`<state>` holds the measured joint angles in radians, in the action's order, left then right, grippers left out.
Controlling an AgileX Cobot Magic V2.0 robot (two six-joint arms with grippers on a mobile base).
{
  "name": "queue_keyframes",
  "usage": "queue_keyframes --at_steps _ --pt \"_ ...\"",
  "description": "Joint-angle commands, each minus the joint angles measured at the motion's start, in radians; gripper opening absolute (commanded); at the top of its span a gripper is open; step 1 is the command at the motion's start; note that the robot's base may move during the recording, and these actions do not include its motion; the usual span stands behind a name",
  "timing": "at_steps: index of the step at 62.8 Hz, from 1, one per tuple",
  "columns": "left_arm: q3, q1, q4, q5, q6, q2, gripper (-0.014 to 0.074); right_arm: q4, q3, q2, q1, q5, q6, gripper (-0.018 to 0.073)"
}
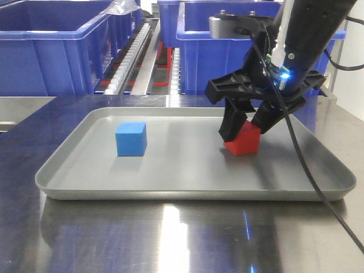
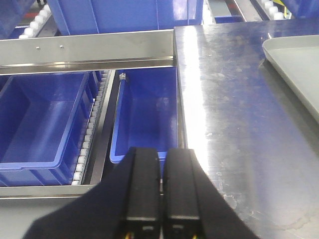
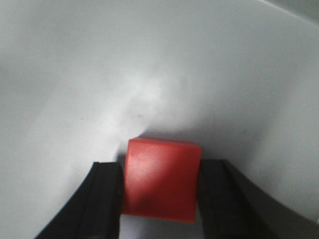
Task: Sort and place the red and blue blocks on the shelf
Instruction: 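Close the right gripper on the red cube, then lift the red cube up off the tray with the right gripper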
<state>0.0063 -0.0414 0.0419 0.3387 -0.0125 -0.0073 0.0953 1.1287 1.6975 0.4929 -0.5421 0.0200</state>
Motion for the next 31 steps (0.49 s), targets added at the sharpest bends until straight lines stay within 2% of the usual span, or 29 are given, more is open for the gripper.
queue_keyframes --at_steps 1,7,31 --pt "0.034 -0.001 -0.008 -0.075 -0.001 -0.017 0.0126 -0.01 0.035 -0.044 -0.002 0.019 -0.005 0.0116" --pt "0.034 -0.001 -0.008 -0.075 -0.001 -0.017 0.0126 -0.01 0.035 -0.048 -0.002 0.015 -0.005 0.0046" --pt "0.034 -0.001 -0.008 -0.075 -0.001 -0.017 0.0126 -0.024 0.035 -0.192 -0.002 0.074 -0.005 0.005"
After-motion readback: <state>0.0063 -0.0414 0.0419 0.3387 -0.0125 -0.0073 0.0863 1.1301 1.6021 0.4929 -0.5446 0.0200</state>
